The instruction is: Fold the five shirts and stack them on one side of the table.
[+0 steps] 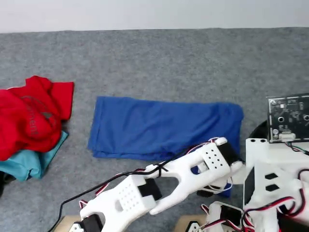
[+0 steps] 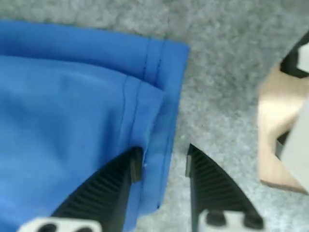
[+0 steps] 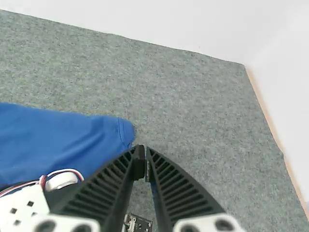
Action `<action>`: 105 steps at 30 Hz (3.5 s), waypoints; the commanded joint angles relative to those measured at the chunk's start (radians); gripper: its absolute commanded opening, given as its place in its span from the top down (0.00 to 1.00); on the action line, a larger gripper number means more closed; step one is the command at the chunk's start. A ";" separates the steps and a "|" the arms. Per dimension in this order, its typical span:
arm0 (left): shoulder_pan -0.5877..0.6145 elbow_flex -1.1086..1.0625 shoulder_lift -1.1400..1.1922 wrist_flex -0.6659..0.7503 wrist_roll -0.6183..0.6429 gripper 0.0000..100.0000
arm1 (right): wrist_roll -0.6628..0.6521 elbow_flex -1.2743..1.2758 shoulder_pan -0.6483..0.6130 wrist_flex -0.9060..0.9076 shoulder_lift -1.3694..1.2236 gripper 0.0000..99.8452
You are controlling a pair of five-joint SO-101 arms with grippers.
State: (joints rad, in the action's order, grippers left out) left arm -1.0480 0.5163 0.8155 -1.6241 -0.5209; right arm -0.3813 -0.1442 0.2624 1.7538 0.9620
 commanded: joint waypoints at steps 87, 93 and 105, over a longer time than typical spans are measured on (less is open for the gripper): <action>0.044 0.300 -0.123 -0.130 0.025 0.99 | -0.009 0.063 0.012 0.041 0.012 0.99; 0.034 0.165 -0.176 -0.130 0.025 0.99 | -0.009 0.060 0.012 0.041 0.013 0.99; -0.017 -0.015 -0.258 -0.106 0.026 0.99 | -0.009 0.066 0.010 0.041 0.054 0.99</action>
State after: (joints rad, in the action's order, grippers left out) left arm -1.0771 0.5010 0.6252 -1.7285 -0.5056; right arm -0.3813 -0.0783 0.2624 1.7553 0.9927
